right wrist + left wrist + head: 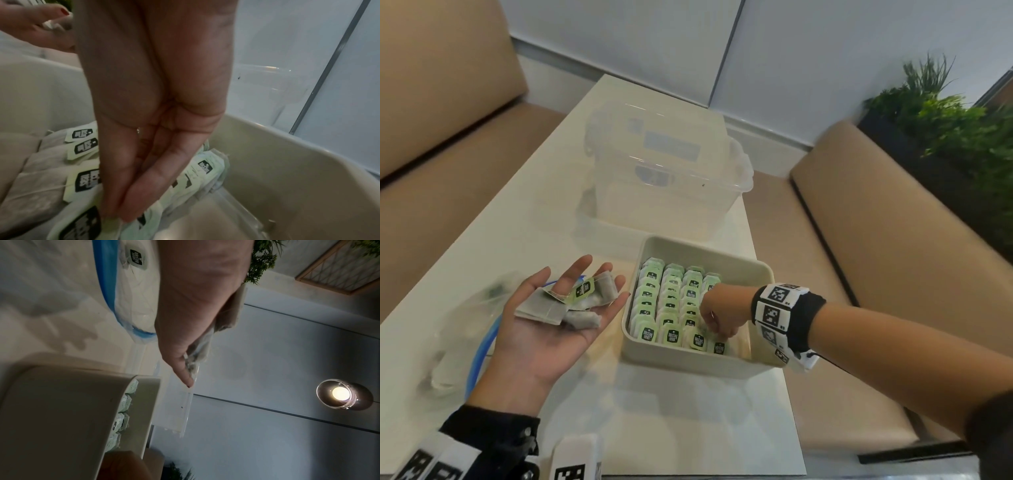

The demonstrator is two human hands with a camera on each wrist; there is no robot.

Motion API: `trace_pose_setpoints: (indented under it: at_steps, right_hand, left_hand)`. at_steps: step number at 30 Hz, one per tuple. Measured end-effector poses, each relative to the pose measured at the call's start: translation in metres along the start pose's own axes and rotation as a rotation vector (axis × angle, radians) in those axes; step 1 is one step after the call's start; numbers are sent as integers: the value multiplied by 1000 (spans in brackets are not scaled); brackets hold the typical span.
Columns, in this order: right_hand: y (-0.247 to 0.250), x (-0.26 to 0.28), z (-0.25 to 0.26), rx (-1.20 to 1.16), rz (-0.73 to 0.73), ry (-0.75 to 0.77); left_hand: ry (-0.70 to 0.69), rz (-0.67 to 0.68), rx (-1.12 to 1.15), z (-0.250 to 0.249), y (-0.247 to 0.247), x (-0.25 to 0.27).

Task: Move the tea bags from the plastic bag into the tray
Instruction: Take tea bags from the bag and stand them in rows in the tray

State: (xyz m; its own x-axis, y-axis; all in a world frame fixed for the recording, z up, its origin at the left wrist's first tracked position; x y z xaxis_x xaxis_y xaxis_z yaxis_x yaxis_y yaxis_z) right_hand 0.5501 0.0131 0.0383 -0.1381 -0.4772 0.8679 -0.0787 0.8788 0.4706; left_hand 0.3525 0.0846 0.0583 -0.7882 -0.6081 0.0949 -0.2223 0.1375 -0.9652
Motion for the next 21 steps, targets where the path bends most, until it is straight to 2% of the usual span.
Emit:
trace_pose_setpoints:
  at_steps: [7,14,15,17,19,21]
  right_hand:
    - [-5,-10,-4,25,1,-17]
    - [-2,14,-27,-247,15,-30]
    - [7,24,-28,-267,-33,-12]
    - [39,53,-20,-298,-272,69]
    - [72,93,3,-382,-556,249]
    - [96,134,37,-385,-769,462]
  left_hand:
    - [3,23,17,1,-1,-2]
    - [24,82,52,8,-6,-5]
    - [31,96,53,10,-8,-7]
    - [50,115,62,15,-11,-11]
    - [72,106,66,22,-14,-16]
    - [82,76,87,29,-19,-21]
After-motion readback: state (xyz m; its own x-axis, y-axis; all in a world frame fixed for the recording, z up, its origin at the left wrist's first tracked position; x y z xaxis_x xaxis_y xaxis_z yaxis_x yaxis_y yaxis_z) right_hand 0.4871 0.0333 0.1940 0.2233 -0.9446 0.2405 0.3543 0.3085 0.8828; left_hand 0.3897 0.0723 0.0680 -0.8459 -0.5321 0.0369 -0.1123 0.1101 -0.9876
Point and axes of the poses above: each hand's wrist, its own x-axis away from the middle knuckle, its own y-axis out of the back of the hand, z = x × y, the point moved 8 cm from there along -x, towards the middle knuckle, and after that the axes turned 14 degrees about z, right-handed, at the moved point
